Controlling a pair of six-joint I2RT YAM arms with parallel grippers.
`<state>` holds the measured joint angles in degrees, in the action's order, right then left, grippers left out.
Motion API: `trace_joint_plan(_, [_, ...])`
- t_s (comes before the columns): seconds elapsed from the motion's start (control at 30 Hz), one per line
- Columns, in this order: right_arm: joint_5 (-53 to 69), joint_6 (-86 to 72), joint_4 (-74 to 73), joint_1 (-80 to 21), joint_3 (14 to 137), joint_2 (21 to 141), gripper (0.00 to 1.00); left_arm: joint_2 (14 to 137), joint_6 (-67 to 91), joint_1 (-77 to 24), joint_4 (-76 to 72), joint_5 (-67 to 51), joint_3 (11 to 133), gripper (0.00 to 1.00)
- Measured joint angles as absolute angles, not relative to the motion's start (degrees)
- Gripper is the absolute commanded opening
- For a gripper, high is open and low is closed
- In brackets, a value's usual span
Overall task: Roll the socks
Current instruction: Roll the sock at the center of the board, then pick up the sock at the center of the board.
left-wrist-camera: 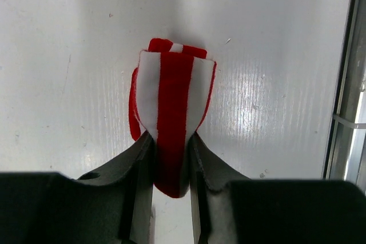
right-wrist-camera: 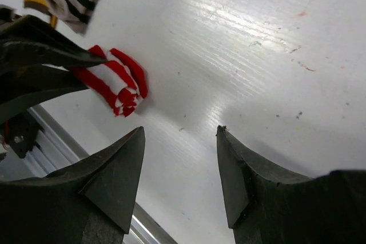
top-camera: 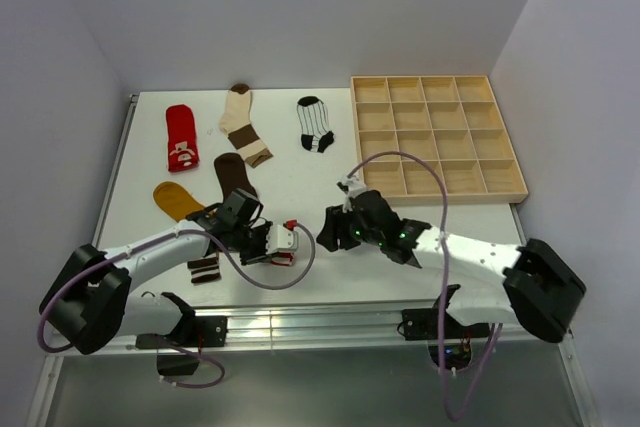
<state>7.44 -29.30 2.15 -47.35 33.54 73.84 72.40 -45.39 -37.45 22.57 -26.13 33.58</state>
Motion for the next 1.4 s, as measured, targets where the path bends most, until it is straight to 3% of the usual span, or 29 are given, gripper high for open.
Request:
trace_joint_plan(0.23, [-0.2,-29.8,9.2,-48.6,22.7,56.7,0.59,76.5,-46.3,-34.7,27.2,-29.8,37.4,0.0])
trace_joint_plan(0.43, [-11.0,-26.3,13.2,-61.4,21.6,54.8,0.58,81.1,-47.6,-33.2,31.6,-32.2,41.6,0.0])
trace_joint_plan(0.7, [-22.7,-22.9,15.4,-74.3,22.7,65.3,0.57,84.6,-48.9,-31.6,34.9,-34.7,44.5,0.0])
trace_joint_plan(0.9, [-29.5,-19.8,14.9,-81.0,31.1,77.5,0.58,85.5,-49.6,-31.2,35.9,-35.4,45.2,0.0])
trace_joint_plan(1.07, [-32.5,-16.8,15.3,-82.5,36.9,85.9,0.6,86.4,-50.9,-30.7,37.0,-36.4,45.9,0.0])
trace_joint_plan(1.4, [-33.7,-9.7,14.3,-83.4,40.6,91.2,0.61,88.5,-51.7,-29.9,39.1,-37.8,47.6,0.0])
